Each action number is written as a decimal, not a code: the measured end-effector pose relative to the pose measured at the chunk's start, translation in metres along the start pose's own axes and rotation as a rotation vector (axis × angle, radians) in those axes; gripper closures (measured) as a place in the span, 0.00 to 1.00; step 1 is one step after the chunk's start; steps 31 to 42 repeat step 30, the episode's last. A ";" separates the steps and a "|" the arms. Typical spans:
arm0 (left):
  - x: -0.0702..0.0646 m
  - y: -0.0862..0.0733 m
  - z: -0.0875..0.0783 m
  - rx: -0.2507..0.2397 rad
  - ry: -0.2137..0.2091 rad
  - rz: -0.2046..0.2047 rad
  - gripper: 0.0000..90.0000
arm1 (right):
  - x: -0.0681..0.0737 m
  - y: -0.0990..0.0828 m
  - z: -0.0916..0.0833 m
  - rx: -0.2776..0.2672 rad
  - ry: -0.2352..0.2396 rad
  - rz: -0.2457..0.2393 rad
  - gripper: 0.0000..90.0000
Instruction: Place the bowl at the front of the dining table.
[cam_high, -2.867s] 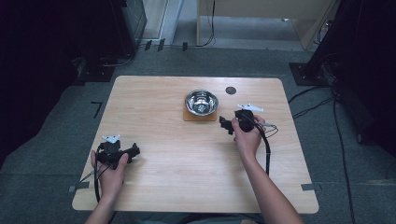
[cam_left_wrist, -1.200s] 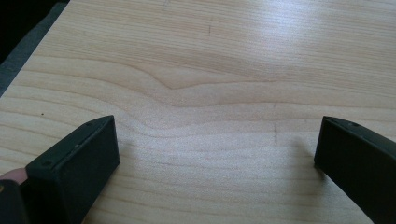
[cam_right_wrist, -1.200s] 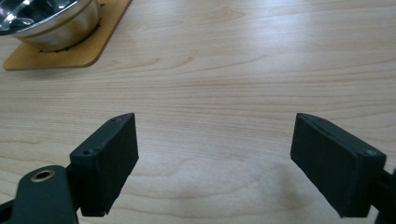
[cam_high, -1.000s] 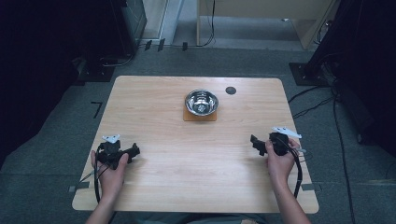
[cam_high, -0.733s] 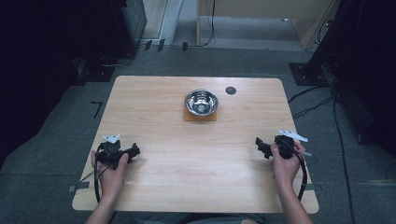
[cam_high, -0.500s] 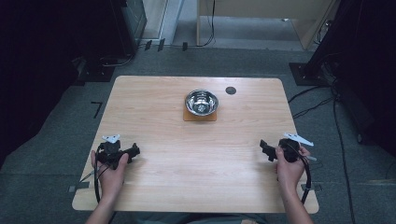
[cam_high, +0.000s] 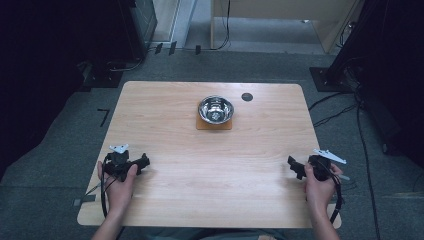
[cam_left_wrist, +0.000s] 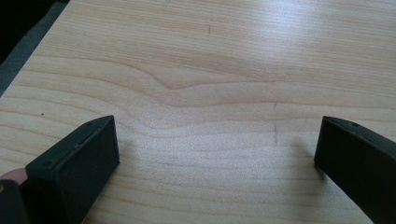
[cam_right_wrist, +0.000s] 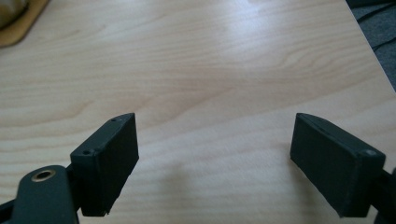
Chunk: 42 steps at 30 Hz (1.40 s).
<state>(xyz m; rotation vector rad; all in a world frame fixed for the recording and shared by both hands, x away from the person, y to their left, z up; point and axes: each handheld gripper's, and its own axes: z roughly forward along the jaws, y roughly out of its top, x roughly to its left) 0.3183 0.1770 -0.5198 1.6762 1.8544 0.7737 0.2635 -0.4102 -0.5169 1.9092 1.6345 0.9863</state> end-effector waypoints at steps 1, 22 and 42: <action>0.000 0.000 0.000 0.000 0.000 0.000 0.00 | 0.000 0.000 0.000 0.000 0.000 0.000 0.17; -0.002 0.000 0.000 -0.001 -0.002 -0.001 0.00 | 0.013 -0.026 -0.012 0.015 -0.134 -0.156 0.17; -0.002 0.000 0.000 0.001 0.001 -0.002 0.00 | 0.013 -0.025 -0.012 0.015 -0.135 -0.157 0.17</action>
